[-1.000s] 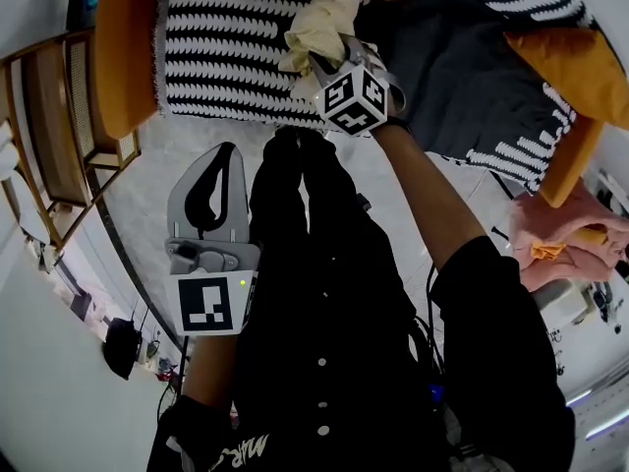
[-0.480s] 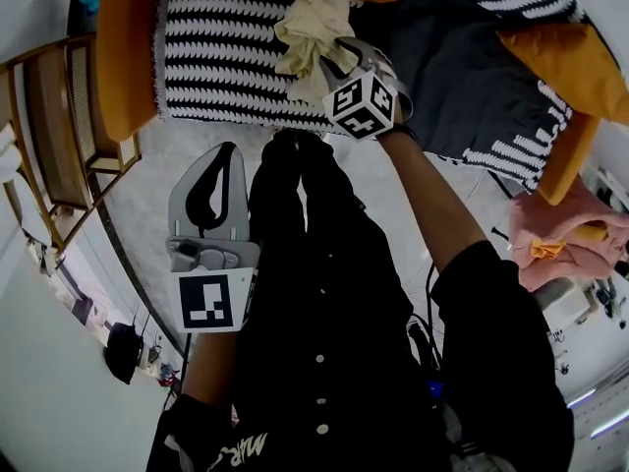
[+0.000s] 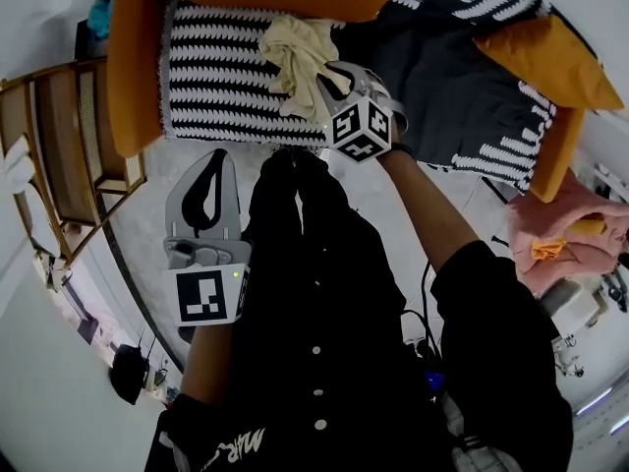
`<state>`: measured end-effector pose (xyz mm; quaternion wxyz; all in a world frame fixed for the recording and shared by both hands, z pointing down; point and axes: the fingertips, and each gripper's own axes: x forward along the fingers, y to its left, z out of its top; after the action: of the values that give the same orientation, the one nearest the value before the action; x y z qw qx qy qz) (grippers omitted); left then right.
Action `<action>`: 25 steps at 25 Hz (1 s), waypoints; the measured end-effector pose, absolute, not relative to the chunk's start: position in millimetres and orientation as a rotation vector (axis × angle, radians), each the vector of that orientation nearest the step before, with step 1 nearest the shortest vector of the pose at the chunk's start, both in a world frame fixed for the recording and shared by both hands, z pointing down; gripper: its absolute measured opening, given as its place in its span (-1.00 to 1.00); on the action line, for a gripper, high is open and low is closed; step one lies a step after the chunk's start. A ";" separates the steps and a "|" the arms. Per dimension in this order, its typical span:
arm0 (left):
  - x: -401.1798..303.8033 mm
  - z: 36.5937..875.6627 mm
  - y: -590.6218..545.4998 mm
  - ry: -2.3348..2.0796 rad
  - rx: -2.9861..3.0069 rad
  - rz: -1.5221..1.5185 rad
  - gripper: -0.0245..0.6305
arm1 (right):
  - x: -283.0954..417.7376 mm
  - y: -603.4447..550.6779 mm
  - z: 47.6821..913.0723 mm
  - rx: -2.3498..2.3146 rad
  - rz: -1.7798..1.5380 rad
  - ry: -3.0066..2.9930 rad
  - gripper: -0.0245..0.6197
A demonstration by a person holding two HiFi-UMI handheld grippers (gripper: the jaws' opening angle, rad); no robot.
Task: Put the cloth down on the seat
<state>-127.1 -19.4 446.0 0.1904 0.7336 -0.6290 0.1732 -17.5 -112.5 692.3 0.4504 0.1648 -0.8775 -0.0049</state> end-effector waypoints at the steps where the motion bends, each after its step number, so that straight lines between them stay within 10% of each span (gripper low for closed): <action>1: -127.2 445.4 -18.9 -1.762 2.059 0.498 -0.93 | -17.6 -112.6 684.6 0.410 -0.027 -2.177 -0.62; 25: -125.9 376.1 -46.1 -1.680 2.298 0.477 -0.93 | -22.5 -102.4 487.2 0.503 -0.123 -2.397 -0.84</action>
<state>-125.9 -46.1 376.1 0.1272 0.7896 -0.5775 0.1639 -22.5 -102.4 487.2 0.3380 0.1932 -0.9199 -0.0473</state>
